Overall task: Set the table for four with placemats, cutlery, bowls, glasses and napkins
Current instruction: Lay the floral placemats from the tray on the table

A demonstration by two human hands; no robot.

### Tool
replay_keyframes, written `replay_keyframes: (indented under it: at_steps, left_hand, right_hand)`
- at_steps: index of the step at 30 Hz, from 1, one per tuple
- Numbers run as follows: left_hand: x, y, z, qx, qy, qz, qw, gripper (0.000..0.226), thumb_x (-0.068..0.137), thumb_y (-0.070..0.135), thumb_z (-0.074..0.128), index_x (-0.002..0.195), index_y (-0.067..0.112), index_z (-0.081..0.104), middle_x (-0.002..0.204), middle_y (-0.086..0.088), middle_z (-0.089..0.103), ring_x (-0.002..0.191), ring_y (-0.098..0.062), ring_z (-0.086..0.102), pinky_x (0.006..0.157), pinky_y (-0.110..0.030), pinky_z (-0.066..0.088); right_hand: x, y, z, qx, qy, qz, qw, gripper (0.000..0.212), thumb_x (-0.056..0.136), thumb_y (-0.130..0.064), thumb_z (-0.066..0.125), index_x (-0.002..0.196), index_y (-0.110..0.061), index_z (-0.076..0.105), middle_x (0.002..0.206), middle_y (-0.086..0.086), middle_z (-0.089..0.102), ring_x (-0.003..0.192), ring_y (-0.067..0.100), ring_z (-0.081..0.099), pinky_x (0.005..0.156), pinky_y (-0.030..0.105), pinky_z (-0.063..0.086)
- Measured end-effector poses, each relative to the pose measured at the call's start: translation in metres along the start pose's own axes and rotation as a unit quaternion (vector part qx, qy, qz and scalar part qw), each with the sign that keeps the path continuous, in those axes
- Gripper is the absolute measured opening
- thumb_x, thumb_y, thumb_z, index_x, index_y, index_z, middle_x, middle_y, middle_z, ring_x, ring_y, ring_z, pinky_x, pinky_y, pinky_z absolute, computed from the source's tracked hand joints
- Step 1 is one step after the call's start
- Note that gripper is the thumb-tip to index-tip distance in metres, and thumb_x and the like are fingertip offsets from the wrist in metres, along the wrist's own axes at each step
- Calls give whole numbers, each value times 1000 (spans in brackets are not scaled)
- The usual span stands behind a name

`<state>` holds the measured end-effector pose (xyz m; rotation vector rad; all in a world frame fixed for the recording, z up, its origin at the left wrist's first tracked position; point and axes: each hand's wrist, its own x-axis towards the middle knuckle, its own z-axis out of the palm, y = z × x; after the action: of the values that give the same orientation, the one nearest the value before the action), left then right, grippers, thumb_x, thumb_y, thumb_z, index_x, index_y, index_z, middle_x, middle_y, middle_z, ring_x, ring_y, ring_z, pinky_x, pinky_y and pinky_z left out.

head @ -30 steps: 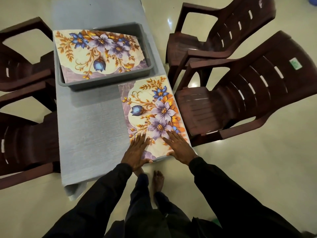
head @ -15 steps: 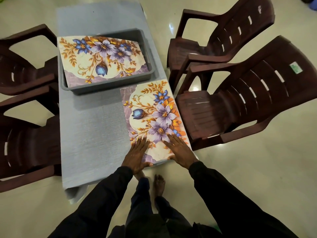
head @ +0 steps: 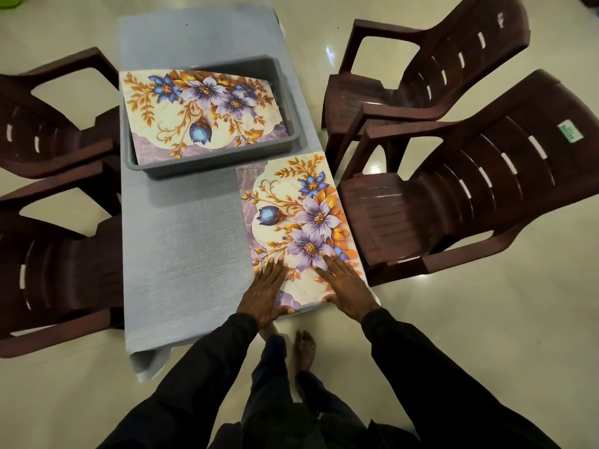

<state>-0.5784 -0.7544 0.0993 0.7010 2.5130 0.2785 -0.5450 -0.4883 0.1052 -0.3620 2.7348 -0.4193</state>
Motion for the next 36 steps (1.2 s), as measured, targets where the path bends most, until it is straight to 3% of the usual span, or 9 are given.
replay_keyframes:
  at_steps: [8, 19, 24, 27, 32, 36]
  left_hand:
    - [-1, 1, 1, 6, -7, 3, 1000, 111, 86, 76, 54, 162, 16, -2, 167, -3, -16, 154, -25, -16, 127, -40, -3]
    - [-3, -1, 3, -13, 15, 21, 1000, 108, 87, 73, 55, 162, 18, 0, 167, -3, -15, 154, -26, -16, 128, -43, 1]
    - [-8, -5, -14, -42, 59, 36, 997, 105, 86, 82, 45, 163, 21, 6, 169, -1, -5, 156, -22, -10, 127, -39, 0]
    - [-8, -16, -40, -61, 78, 19, 995, 106, 83, 88, 26, 163, 21, 6, 168, 1, -5, 155, -19, -9, 125, -34, -3]
    - [-8, -55, -90, -119, 146, -38, 981, 77, 98, 57, 50, 161, 20, 24, 168, 1, 17, 156, -18, 13, 127, -35, 15]
    - [-3, -99, -131, -170, 199, -108, 959, 58, 100, 51, 54, 150, 23, 47, 156, 1, 45, 143, -19, 41, 115, -31, 33]
  right_hand:
    - [0, -2, -2, -3, -20, 5, 1000, 85, 90, -36, 75, 160, -27, 27, 169, 7, 12, 157, 29, 8, 127, 44, 15]
    - [-1, -6, -7, -3, -5, 1, 1000, 85, 82, -34, 83, 154, -22, 40, 165, 11, 27, 153, 34, 23, 122, 50, 25]
    - [9, -14, -21, 8, 15, 16, 1000, 84, 79, -45, 83, 149, -16, 47, 157, 13, 42, 147, 34, 35, 118, 52, 34]
    - [26, -22, -37, 40, 51, 16, 998, 73, 83, -40, 79, 143, -9, 53, 146, 15, 54, 138, 35, 48, 111, 51, 43]
    - [72, -46, -77, 101, 91, 21, 990, 44, 94, -22, 70, 134, -6, 60, 132, 14, 64, 124, 33, 59, 98, 39, 47]
    - [124, -67, -106, 112, 100, 21, 988, 36, 101, -21, 58, 136, -10, 60, 136, 10, 63, 127, 30, 56, 107, 38, 42]
